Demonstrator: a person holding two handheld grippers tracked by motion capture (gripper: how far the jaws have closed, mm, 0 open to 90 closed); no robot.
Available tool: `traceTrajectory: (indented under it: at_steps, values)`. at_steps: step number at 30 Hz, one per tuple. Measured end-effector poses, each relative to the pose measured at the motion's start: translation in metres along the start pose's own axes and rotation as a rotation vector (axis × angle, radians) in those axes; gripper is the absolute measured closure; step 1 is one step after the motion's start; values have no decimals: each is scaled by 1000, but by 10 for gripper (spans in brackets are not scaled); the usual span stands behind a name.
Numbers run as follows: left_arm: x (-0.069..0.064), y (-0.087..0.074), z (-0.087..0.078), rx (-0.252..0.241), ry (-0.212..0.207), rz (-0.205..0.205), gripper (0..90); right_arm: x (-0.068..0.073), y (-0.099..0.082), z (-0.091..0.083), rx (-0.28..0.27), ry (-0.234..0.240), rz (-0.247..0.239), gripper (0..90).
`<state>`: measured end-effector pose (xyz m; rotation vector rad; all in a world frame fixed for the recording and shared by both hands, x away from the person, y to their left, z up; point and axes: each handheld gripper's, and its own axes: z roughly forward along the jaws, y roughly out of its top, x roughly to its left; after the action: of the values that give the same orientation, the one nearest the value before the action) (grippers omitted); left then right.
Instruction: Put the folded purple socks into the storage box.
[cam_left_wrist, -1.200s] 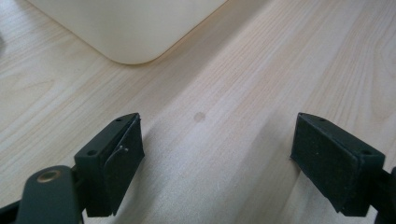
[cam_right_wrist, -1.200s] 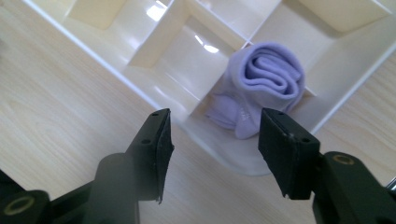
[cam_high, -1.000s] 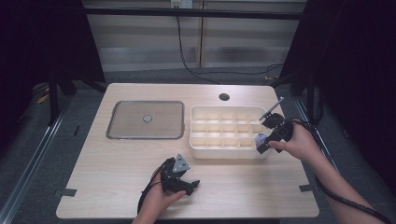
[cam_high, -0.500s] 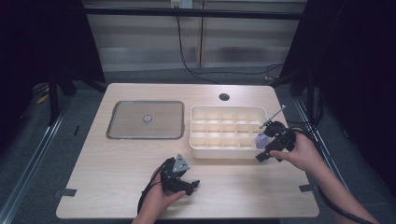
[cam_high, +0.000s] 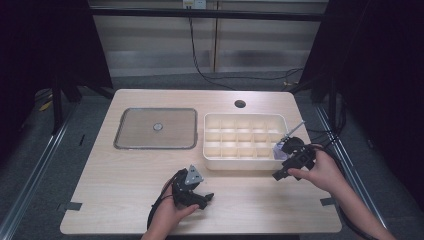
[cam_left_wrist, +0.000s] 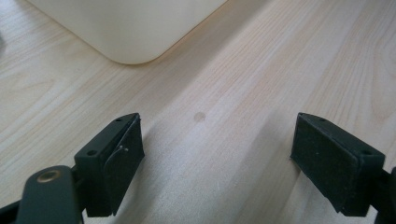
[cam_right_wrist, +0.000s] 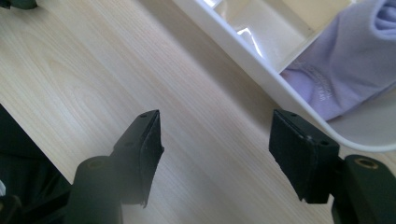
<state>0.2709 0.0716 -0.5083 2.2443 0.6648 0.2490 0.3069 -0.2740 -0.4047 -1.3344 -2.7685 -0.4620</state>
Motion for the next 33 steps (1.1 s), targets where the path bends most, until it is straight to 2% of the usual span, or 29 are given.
traceTrajectory:
  at_steps: [10, 24, 29, 33]
  values:
    - [0, 0, 0, 0, 0, -1, 163, 7, -3, 10, -13, 5, -29, 340]
    - [0, 0, -1, 4, 3, 1, 163, 13, -11, 34, -44, 33, -28, 337]
    - [0, 0, -1, 4, 3, 1, 163, 17, -13, 41, -47, 32, -41, 332]
    - [0, 0, -1, 6, 5, 0, 163, 19, -15, 49, -71, 42, -58, 329]
